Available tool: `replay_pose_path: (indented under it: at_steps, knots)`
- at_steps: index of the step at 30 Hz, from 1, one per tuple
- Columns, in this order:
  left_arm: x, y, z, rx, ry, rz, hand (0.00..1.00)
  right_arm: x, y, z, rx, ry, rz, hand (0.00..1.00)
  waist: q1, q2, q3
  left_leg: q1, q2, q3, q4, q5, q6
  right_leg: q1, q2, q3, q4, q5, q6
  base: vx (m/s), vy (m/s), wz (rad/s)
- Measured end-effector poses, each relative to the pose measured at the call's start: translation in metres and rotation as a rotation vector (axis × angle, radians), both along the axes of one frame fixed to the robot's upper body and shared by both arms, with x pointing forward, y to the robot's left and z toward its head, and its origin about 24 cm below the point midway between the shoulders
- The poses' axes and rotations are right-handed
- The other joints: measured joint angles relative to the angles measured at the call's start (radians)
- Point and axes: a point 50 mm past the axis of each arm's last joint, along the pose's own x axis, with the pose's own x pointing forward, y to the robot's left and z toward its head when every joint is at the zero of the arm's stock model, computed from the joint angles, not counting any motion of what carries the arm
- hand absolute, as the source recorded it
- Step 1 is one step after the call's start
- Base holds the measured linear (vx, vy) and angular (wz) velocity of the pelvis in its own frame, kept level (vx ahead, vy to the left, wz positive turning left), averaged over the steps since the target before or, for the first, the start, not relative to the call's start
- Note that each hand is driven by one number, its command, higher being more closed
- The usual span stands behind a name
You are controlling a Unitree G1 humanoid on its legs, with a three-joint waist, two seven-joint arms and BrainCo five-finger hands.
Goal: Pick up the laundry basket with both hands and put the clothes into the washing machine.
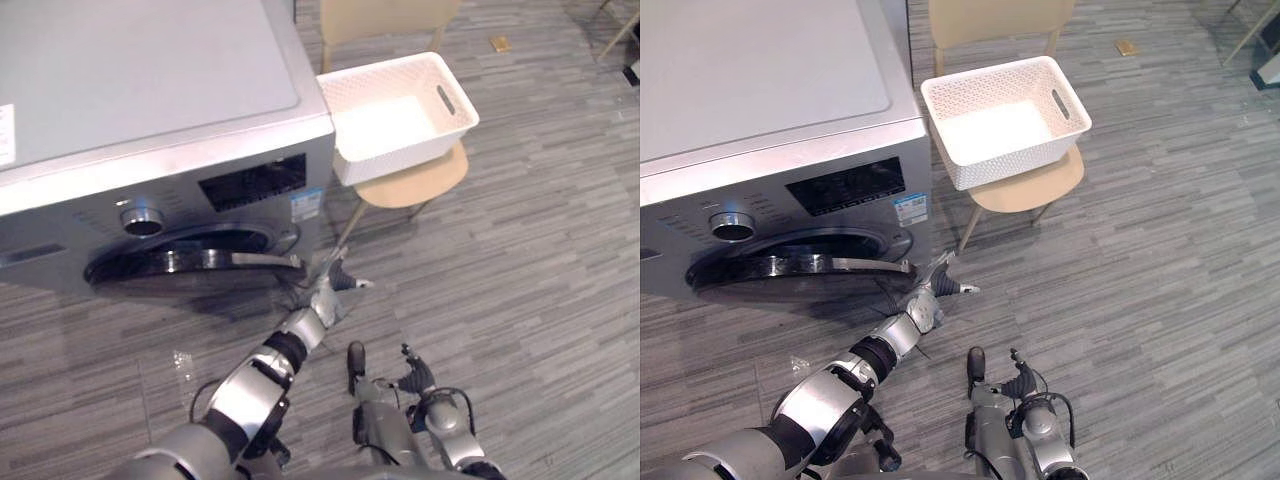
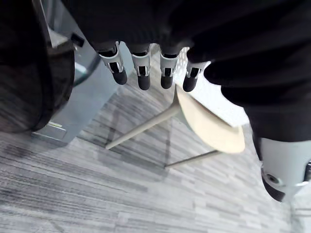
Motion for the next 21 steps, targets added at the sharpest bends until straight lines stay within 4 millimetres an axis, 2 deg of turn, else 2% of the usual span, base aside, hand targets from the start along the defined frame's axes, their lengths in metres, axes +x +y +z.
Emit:
replay_pose_path:
  at_steps: [1,2,3,6,7,9,13,14,16,17,18,21]
  knots:
    - [-0.008,0.008,-0.002,-0.038,-0.033,0.01,0.0,0.002,-0.001,-0.002,-0.007,0.011,0.0,0.0,0.0,0.015,0.008,0.006,-0.005,-0.027,0.002,0.0,0.0,0.02,-0.003,-0.02,0.0,-0.001,0.0,0.01,0.023,0.47]
    - [-0.019,0.021,-0.012,-0.075,-0.019,0.033,0.0,0.003,-0.002,-0.005,-0.019,0.027,-0.003,0.0,0.007,0.025,0.01,0.01,-0.009,-0.048,0.003,0.0,0.0,0.036,-0.009,-0.029,0.0,-0.004,0.003,0.0,0.027,0.43]
    - [-0.024,0.026,-0.014,-0.088,-0.032,0.026,0.0,0.003,-0.003,-0.006,-0.024,0.037,-0.004,0.0,0.01,0.028,0.01,0.011,-0.012,-0.058,0.004,0.0,0.0,0.043,-0.01,-0.034,0.0,-0.008,0.005,0.0,0.016,0.47]
    - [-0.065,0.037,-0.038,-0.221,0.043,0.065,0.0,-0.008,-0.012,-0.017,-0.052,0.108,-0.009,0.0,0.047,0.062,0.013,0.017,-0.017,-0.143,0.025,-0.004,0.004,0.115,-0.023,-0.104,-0.001,-0.037,0.002,-0.01,0.009,0.72]
    - [-0.084,0.048,-0.05,-0.263,0.086,0.118,0.0,-0.011,-0.016,-0.019,-0.062,0.127,-0.015,0.0,0.062,0.077,0.012,0.014,-0.017,-0.187,0.032,-0.005,0.006,0.143,-0.026,-0.138,0.0,-0.046,0.003,-0.03,0.014,0.79]
    - [-0.096,0.054,-0.055,-0.289,0.102,0.125,0.0,-0.012,-0.019,-0.02,-0.071,0.134,-0.017,0.0,0.073,0.086,0.011,0.01,-0.019,-0.219,0.033,-0.004,0.006,0.158,-0.03,-0.167,0.006,-0.056,0.004,-0.05,0.018,0.61]
    - [-0.13,0.098,-0.091,-0.293,0.258,0.373,0.0,-0.019,-0.035,-0.023,-0.093,0.165,-0.064,0.0,0.093,0.121,-0.003,-0.068,-0.042,-0.358,0.055,0.003,0.023,0.188,-0.063,-0.308,0.044,-0.105,0.025,-0.07,0.06,1.02]
    - [-0.14,0.113,-0.099,-0.272,0.291,0.434,0.0,-0.026,-0.045,-0.025,-0.108,0.183,-0.09,0.0,0.112,0.127,-0.005,-0.096,-0.056,-0.396,0.072,0.005,0.036,0.196,-0.081,-0.356,0.057,-0.115,0.034,0.01,0.115,1.35]
    - [-0.157,0.132,-0.111,-0.241,0.351,0.51,0.0,-0.034,-0.057,-0.028,-0.126,0.213,-0.126,0.0,0.14,0.128,-0.003,-0.115,-0.078,-0.402,0.099,0.01,0.065,0.225,-0.116,-0.42,0.079,-0.127,0.048,0.04,0.136,1.11]
    - [-0.163,0.138,-0.116,-0.23,0.375,0.531,0.0,-0.036,-0.06,-0.029,-0.129,0.226,-0.137,0.0,0.145,0.127,-0.002,-0.113,-0.091,-0.412,0.1,0.014,0.074,0.237,-0.129,-0.432,0.085,-0.13,0.053,0.07,0.204,0.94]
    - [-0.18,0.149,-0.125,-0.205,0.43,0.575,0.0,-0.035,-0.065,-0.028,-0.132,0.224,-0.163,0.0,0.152,0.119,0.001,-0.102,-0.124,-0.439,0.1,0.01,0.082,0.273,-0.152,-0.446,0.086,-0.134,0.059,0.07,0.182,0.79]
    - [-0.2,0.16,-0.135,-0.162,0.498,0.6,0.0,-0.02,-0.059,-0.023,-0.12,0.183,-0.169,0.0,0.168,0.108,0.002,-0.092,-0.171,-0.467,0.123,-0.008,0.107,0.32,-0.19,-0.476,0.085,-0.137,0.063,0.06,0.158,0.51]
